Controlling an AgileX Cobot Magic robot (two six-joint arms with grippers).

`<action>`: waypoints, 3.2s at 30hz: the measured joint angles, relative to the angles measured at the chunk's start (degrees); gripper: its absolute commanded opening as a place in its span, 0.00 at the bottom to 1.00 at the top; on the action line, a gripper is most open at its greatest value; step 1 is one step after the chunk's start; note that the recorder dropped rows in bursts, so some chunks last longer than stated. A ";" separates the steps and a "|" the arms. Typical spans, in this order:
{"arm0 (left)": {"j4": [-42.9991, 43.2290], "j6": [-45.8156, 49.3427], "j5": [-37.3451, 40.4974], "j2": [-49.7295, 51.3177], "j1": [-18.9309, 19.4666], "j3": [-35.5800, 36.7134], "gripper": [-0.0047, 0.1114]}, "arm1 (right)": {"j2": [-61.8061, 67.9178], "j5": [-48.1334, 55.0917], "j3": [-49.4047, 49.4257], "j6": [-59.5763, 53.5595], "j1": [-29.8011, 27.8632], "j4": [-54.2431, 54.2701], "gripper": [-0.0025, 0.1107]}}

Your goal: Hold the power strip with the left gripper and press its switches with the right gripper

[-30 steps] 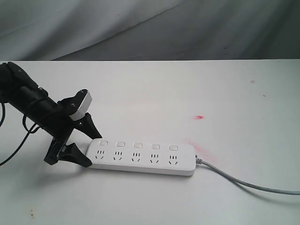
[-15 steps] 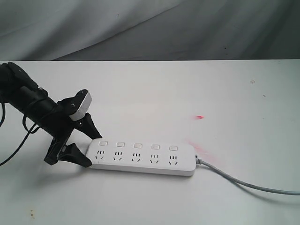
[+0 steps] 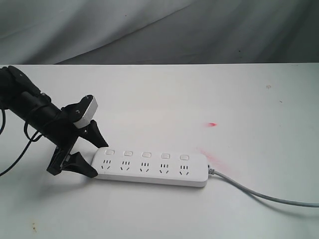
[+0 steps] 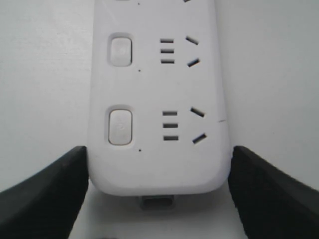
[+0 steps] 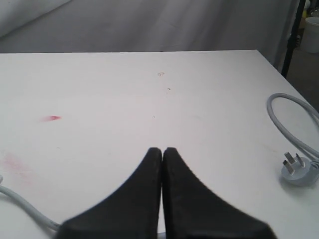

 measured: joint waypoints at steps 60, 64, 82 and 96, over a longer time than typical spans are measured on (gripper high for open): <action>1.46 -11.67 -1.44 -14.00 -0.09 -0.21 0.58 | 0.00 -0.56 0.00 0.00 0.00 0.00 0.02; 1.46 -21.46 -1.56 -21.69 -0.09 -0.35 0.26 | 0.00 -0.56 0.00 0.00 0.00 0.00 0.02; -4.14 -102.04 -16.95 -50.48 7.43 -0.43 0.04 | 0.00 -0.56 0.00 0.00 0.00 0.00 0.02; 16.94 -110.91 -33.90 -62.52 14.58 -0.43 0.04 | 0.00 -0.56 0.00 0.00 0.00 0.00 0.02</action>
